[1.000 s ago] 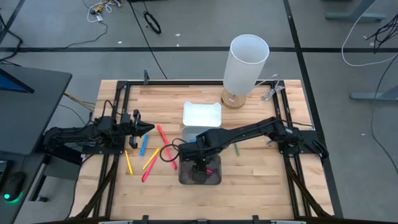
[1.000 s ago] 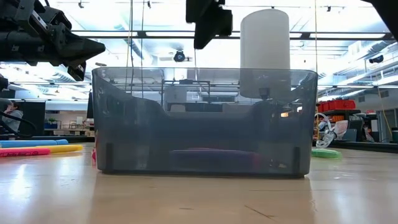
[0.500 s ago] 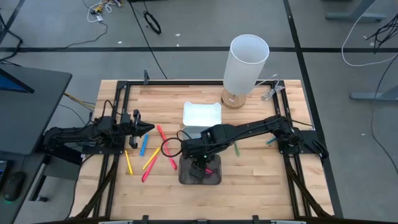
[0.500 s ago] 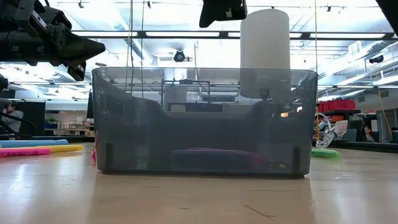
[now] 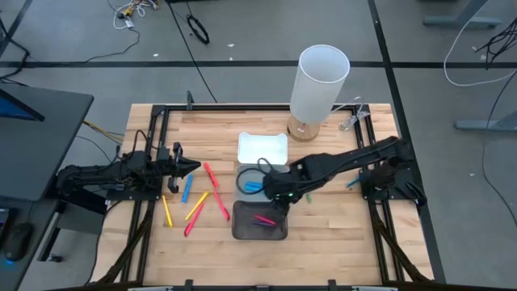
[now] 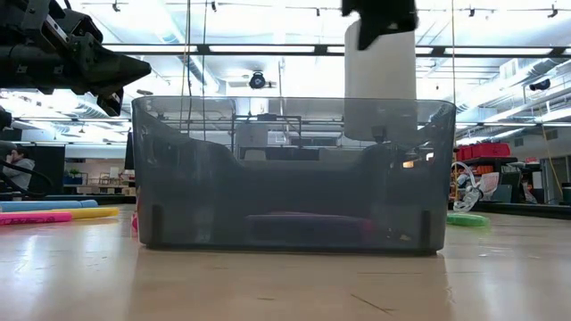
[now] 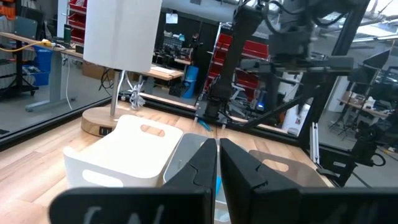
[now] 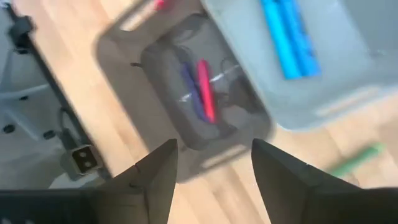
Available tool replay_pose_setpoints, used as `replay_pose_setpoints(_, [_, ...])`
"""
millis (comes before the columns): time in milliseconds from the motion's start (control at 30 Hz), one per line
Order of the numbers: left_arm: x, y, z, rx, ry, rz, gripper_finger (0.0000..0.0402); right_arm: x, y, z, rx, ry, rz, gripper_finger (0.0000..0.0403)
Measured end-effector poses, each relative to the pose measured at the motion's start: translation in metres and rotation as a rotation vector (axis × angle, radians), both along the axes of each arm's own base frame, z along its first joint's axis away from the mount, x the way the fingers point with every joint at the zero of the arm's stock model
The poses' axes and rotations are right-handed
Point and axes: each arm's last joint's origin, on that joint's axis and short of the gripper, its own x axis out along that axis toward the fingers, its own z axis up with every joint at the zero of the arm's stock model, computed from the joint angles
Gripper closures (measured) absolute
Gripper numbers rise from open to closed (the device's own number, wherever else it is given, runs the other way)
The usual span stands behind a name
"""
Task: Pick & Place Markers
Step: Put the blue pen into the black transparent bin
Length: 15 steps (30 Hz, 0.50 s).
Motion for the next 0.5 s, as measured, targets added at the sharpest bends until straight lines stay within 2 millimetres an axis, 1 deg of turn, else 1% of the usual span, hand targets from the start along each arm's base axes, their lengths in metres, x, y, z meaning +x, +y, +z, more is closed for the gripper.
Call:
replay_pose_setpoints(100, [0.0,0.0,0.0,0.0,0.0,0.0,0.0378,-0.017,-0.005,0.004,-0.032,-0.003,-0.012,0.0198])
replay_pose_setpoints(167, [0.0,0.0,0.0,0.0,0.0,0.0,0.0378,-0.027,-0.008,0.003,-0.04,0.007,-0.028,0.0198])
replay_pose_setpoints(500, [0.0,0.0,0.0,0.0,-0.001,0.0,0.0378,-0.076,-0.021,-0.016,-0.04,0.088,-0.135,0.0198])
